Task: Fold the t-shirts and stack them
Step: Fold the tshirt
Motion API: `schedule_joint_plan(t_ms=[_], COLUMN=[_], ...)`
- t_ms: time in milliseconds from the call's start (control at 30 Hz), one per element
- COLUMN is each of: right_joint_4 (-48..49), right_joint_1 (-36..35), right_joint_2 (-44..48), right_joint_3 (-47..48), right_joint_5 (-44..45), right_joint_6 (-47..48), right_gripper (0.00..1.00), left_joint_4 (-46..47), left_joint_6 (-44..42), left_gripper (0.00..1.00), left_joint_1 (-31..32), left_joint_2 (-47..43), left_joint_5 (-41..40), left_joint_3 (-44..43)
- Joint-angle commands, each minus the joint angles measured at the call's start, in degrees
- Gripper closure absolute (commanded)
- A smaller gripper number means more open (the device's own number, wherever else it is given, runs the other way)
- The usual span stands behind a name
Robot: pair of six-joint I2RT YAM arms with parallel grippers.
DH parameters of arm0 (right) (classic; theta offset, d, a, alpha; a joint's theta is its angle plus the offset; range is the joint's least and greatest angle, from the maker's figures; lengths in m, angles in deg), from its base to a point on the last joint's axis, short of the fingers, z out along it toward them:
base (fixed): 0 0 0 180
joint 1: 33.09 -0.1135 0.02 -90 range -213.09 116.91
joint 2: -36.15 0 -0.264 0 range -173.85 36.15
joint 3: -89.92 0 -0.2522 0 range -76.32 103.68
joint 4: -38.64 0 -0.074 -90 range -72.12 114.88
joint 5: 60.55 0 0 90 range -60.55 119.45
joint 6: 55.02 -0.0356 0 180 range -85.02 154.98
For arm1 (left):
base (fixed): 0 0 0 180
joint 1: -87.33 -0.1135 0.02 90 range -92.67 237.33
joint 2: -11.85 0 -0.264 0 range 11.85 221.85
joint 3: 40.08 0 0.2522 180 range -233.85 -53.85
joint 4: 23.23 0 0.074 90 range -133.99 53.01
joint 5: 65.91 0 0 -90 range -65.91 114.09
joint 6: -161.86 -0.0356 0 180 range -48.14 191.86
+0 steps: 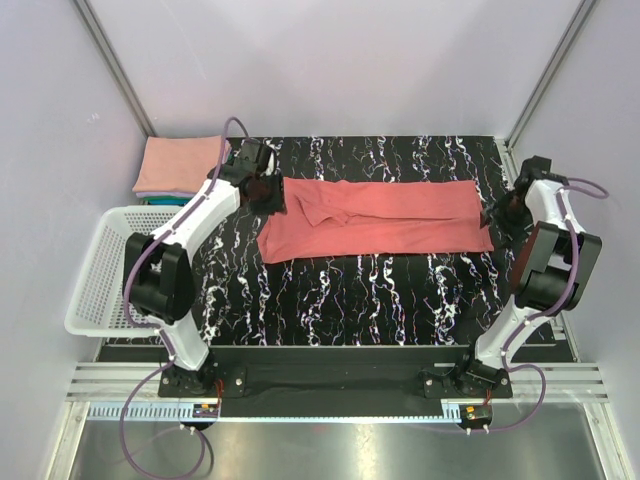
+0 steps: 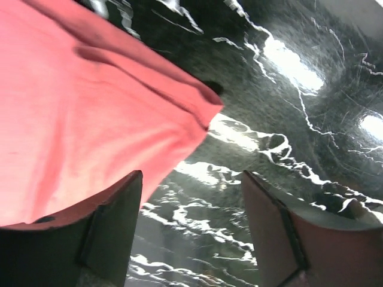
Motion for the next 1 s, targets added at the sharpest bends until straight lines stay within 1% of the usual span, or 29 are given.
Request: schedule_joint_plan(t_ms=[0,33,100,133,167,267,300,367,433,533,800,900,967], right_joint_4=[-1.93,-2.37,-2.37,-1.93,-1.5,-0.27,0.52,1.58,2.37,2.29,2.29,2.38,2.38], right_joint_1=[-0.19,-0.37,-0.89,-1.07,-1.59,-2.73,-3.0,-3.53,-4.58,-5.2,-5.29,-5.29,-5.29], right_joint_2=[2.71,2.27,1.57,1.48,1.48,1.91,2.26,2.44,2.36,1.92,0.95,0.95,0.77], right_joint_3=[7.45,9.13,12.81,13.62,14.15,15.12,14.6,14.5,14.33,14.42,15.82,16.0,16.09], right_joint_5=[-0.95,-2.09,-3.24,-3.42,-5.51,-7.9,-9.47,-10.18,-10.8,-10.8,-10.19,-10.1,-10.19], right_joint_6=[-4.75,-5.46,-6.51,-6.87,-7.39,-8.1,-8.02,-8.19,-8.1,-7.93,-7.14,-6.79,-6.87], right_gripper=[0.21,0.18,0.18,0.18,0.18,0.17,0.18,0.18,0.17,0.17,0.16,0.16,0.16], left_joint_4=[8.66,9.38,9.92,10.01,9.74,10.79,11.84,12.03,12.38,11.85,11.59,9.57,8.26], left_joint_6=[9.49,11.07,11.88,12.58,13.11,15.48,16.09,17.15,17.94,18.73,20.23,20.41,19.79], left_gripper=[0.58,0.58,0.58,0.58,0.59,0.6,0.6,0.6,0.6,0.58,0.58,0.58,0.58], left_joint_1=[-0.06,0.12,0.47,0.64,0.65,0.73,0.82,1.35,1.61,1.88,2.84,3.28,4.07], left_joint_2=[1.06,3.86,6.94,8.44,11.41,15.03,15.48,16.36,17.85,20.4,23.13,23.4,23.22], left_joint_5=[4.18,4.35,4.01,3.83,4.35,5.58,5.76,4.01,4.0,4.36,4.18,2.43,-0.38], left_joint_3=[-2.24,-3.54,-5.3,-6.18,-8.02,-9.79,-10.06,-10.76,-11.81,-13.83,-14.63,-15.77,-16.56])
